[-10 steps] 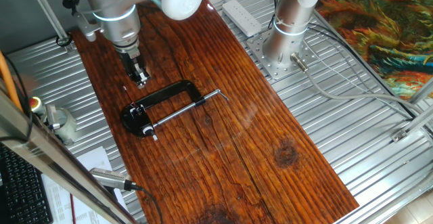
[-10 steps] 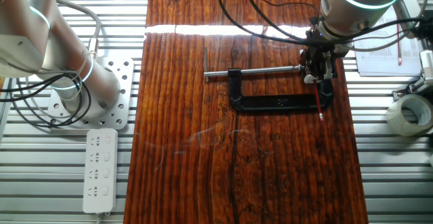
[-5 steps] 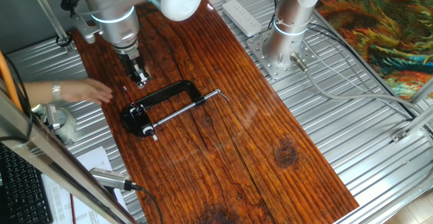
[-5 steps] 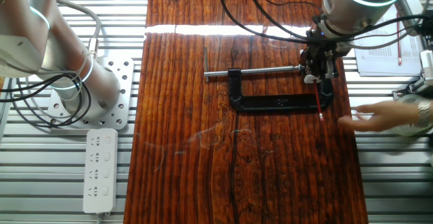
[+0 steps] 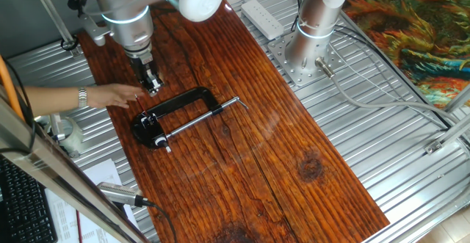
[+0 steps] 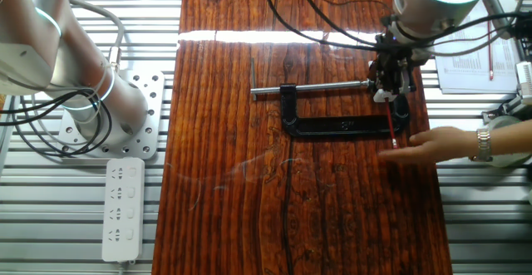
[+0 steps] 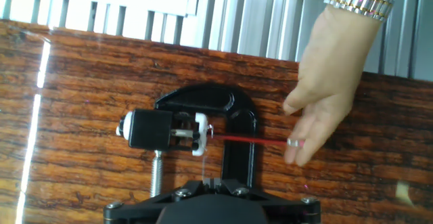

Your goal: Insert the pencil into the pencil sharpener

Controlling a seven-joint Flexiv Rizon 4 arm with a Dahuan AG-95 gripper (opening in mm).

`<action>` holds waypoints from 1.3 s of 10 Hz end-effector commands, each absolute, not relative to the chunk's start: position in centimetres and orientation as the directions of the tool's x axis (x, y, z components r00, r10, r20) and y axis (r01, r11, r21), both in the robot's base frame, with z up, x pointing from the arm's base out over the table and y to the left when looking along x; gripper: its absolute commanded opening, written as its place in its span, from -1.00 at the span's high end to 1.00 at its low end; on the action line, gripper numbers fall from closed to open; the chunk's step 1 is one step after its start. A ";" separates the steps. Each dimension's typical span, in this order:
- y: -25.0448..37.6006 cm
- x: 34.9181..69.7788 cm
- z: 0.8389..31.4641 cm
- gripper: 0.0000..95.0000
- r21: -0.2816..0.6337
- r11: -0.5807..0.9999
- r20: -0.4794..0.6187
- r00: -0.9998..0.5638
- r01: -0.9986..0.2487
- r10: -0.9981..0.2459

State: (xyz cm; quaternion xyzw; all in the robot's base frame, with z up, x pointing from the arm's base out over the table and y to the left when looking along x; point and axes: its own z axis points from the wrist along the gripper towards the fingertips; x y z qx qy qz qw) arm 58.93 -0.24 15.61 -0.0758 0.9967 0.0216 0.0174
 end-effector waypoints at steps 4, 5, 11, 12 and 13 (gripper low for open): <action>-0.3 58.8 15.7 1.00 0.046 0.989 -0.038 -0.989 -0.143 -0.141; -0.3 58.8 15.7 1.00 0.049 0.989 -0.038 -0.990 -0.139 -0.137; -0.3 58.8 15.7 1.00 0.077 0.984 -0.040 -0.987 -0.161 -0.158; -0.3 58.8 15.7 1.00 0.081 0.983 -0.042 -0.986 -0.165 -0.162; -0.3 58.8 15.7 1.00 0.082 0.984 -0.036 -0.987 -0.159 -0.156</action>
